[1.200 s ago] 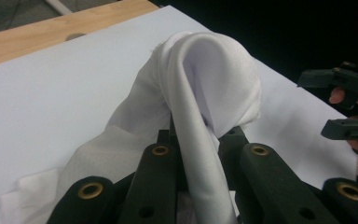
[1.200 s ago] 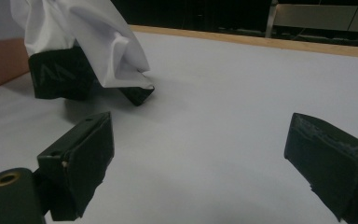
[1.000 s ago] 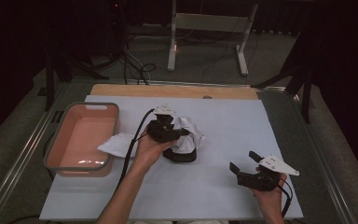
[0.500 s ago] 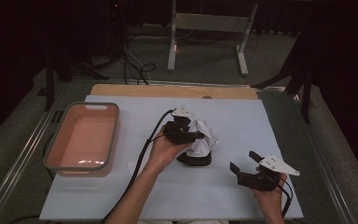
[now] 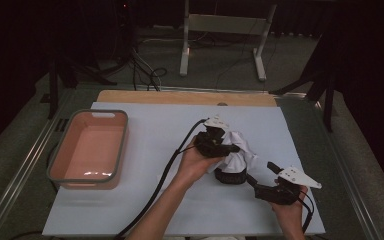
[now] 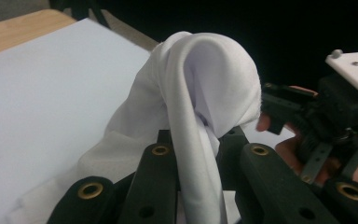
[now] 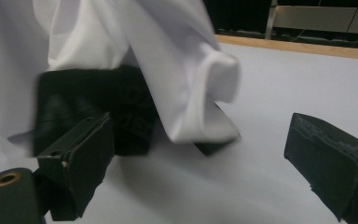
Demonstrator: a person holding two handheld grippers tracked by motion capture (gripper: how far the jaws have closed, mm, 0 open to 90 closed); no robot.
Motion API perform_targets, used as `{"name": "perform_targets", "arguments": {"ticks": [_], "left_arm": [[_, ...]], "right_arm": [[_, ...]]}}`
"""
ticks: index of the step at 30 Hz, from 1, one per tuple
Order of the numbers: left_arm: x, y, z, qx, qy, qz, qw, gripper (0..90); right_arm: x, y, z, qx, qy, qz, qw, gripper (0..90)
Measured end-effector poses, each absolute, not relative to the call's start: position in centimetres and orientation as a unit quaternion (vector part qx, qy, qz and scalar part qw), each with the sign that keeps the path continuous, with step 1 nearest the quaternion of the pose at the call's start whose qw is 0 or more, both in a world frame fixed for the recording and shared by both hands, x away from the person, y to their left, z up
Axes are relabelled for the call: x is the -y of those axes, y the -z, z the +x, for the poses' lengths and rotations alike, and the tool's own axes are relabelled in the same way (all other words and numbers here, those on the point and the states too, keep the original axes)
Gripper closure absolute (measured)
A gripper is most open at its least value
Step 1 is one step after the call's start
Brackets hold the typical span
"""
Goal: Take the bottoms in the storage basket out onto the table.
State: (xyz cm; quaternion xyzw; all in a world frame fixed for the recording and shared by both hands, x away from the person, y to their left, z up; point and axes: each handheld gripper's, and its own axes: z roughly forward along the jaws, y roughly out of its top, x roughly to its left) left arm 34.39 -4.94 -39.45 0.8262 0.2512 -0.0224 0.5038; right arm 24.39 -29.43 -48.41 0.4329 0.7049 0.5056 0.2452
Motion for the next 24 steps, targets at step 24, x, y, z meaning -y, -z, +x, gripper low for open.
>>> {"name": "perform_targets", "arguments": {"ticks": [24], "left_arm": [[-5.9,44.6,37.9,-0.394,-0.029,0.801,0.449,80.7]], "right_arm": [[29.5,48.4,24.4,-0.704,-0.507,0.433,0.243,8.2]]}}
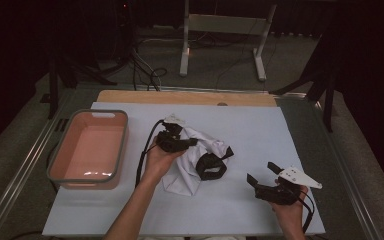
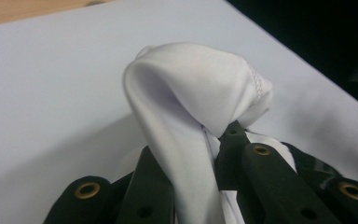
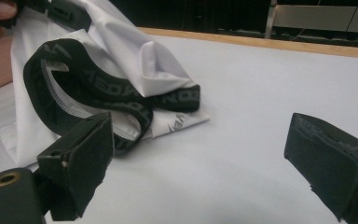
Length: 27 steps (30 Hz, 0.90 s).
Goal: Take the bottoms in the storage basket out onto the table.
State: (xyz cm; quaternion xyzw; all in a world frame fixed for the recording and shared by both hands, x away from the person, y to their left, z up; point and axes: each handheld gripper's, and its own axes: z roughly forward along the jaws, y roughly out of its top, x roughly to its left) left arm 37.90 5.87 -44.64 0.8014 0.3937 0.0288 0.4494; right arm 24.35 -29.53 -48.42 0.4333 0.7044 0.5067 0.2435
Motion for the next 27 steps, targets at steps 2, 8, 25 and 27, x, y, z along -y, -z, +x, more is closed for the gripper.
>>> {"name": "perform_targets", "arguments": {"ticks": [2,8,25,27], "left_arm": [[-6.7,45.0,38.2,-0.406,-0.038,0.798,0.444,80.7],[-8.0,45.3,39.0,-0.447,-0.074,0.787,0.419,77.7],[-8.0,43.5,38.3,-0.475,-0.129,0.748,0.446,6.3],[-7.6,43.3,38.1,-0.462,-0.123,0.751,0.455,5.8]], "right_arm": [[29.6,48.4,24.3,-0.704,-0.507,0.435,0.244,8.2],[29.6,48.4,24.4,-0.703,-0.507,0.435,0.244,8.2],[29.5,48.6,24.5,-0.703,-0.506,0.437,0.243,8.2],[29.5,48.6,24.5,-0.704,-0.505,0.436,0.243,8.2]]}}
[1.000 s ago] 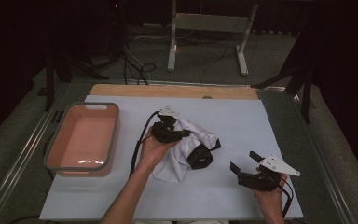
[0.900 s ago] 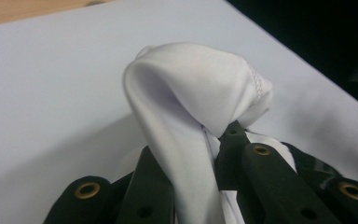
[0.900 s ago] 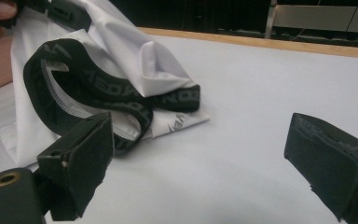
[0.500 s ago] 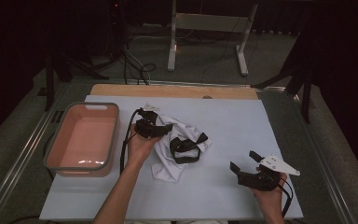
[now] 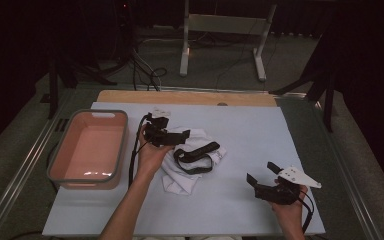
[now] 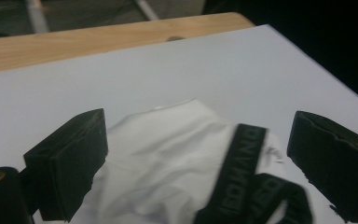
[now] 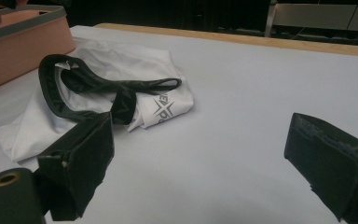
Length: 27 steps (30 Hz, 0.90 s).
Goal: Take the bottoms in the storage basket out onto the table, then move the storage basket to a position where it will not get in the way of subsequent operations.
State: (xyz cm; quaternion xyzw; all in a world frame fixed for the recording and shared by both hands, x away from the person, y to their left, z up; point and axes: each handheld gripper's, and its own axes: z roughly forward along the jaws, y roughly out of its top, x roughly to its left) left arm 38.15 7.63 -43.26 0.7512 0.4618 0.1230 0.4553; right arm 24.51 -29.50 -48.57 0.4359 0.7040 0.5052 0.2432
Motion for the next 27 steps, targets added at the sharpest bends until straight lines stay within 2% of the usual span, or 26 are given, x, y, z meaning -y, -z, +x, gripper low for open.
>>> {"name": "perform_targets", "arguments": {"ticks": [11,14,27], "left_arm": [[-5.9,43.1,37.4,-0.434,-0.103,0.751,0.486,2.9],[-5.5,43.2,37.0,-0.425,-0.114,0.757,0.483,3.2],[-3.0,43.7,35.3,-0.38,-0.092,0.782,0.486,4.3]], "right_arm": [[29.9,48.5,24.2,-0.7,-0.507,0.439,0.246,8.2],[29.8,48.5,24.2,-0.701,-0.505,0.44,0.245,8.2],[29.8,48.5,24.2,-0.701,-0.504,0.441,0.246,8.2]]}}
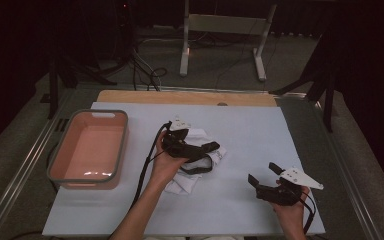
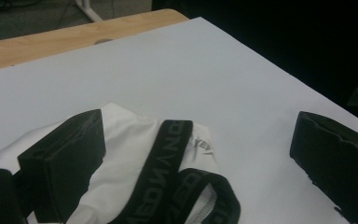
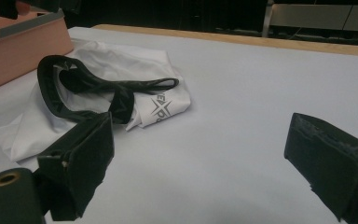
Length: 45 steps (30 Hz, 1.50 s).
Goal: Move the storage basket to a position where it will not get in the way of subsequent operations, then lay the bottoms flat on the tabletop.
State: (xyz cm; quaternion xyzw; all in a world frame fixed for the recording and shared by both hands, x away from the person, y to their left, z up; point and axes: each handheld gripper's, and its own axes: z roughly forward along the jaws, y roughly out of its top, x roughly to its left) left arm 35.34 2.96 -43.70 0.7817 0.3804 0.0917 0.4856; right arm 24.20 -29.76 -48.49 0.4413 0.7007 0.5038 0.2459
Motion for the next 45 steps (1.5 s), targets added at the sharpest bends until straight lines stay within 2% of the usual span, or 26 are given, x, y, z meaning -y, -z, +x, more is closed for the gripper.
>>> {"name": "perform_targets", "arguments": {"ticks": [22,39,45], "left_arm": [[0.1,46.0,33.5,-0.338,-0.064,0.818,0.461,9.2],[1.3,49.4,33.9,-0.34,-0.059,0.856,0.385,15.2],[1.5,50.8,34.8,-0.35,-0.09,0.868,0.342,15.0]], "right_arm": [[29.6,48.5,24.2,-0.703,-0.504,0.439,0.244,8.2],[29.5,48.5,24.3,-0.704,-0.504,0.435,0.245,8.2],[29.7,48.5,24.2,-0.701,-0.505,0.439,0.245,8.2]]}}
